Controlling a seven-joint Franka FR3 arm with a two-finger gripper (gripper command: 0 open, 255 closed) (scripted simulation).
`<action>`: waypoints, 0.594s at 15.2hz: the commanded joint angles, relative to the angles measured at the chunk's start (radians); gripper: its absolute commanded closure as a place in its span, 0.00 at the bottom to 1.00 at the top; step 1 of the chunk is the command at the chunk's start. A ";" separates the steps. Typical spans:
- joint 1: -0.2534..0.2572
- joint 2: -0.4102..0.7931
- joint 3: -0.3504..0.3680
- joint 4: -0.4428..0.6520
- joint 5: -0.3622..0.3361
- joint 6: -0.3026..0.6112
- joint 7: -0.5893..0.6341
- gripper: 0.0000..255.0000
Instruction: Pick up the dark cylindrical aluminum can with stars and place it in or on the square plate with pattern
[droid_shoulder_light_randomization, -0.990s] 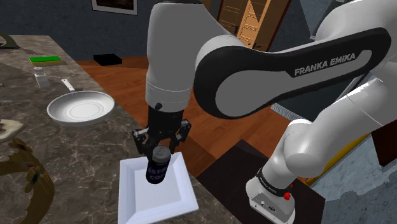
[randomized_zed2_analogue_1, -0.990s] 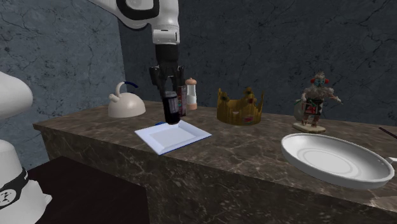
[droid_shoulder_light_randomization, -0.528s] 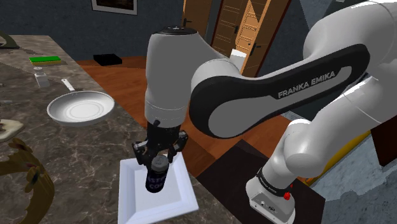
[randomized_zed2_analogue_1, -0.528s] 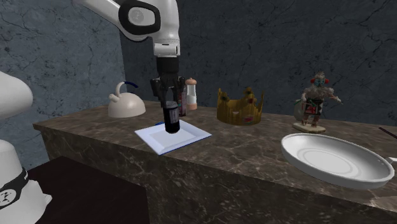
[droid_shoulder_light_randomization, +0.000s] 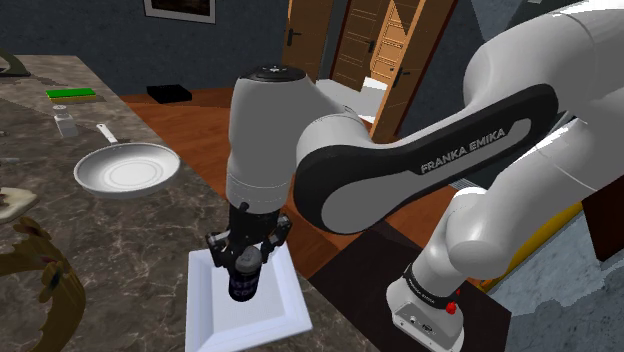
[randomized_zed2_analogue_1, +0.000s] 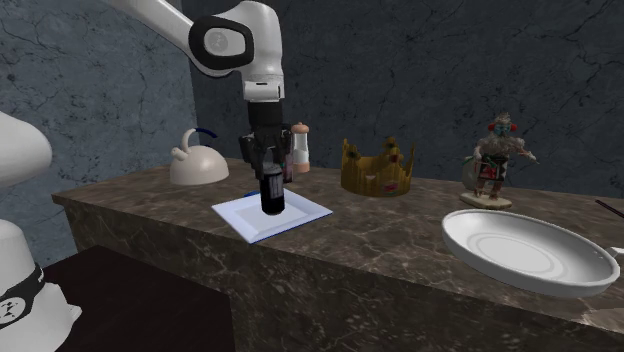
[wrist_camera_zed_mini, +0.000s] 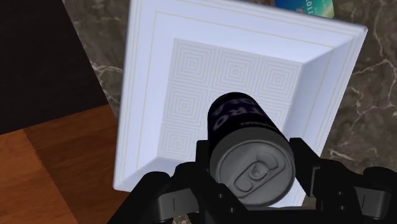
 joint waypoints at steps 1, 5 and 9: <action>0.000 0.004 0.001 -0.008 0.000 -0.003 0.000 1.00; 0.001 0.001 0.000 -0.013 0.002 -0.001 -0.003 0.00; 0.002 -0.004 -0.001 -0.011 0.004 -0.007 -0.003 0.00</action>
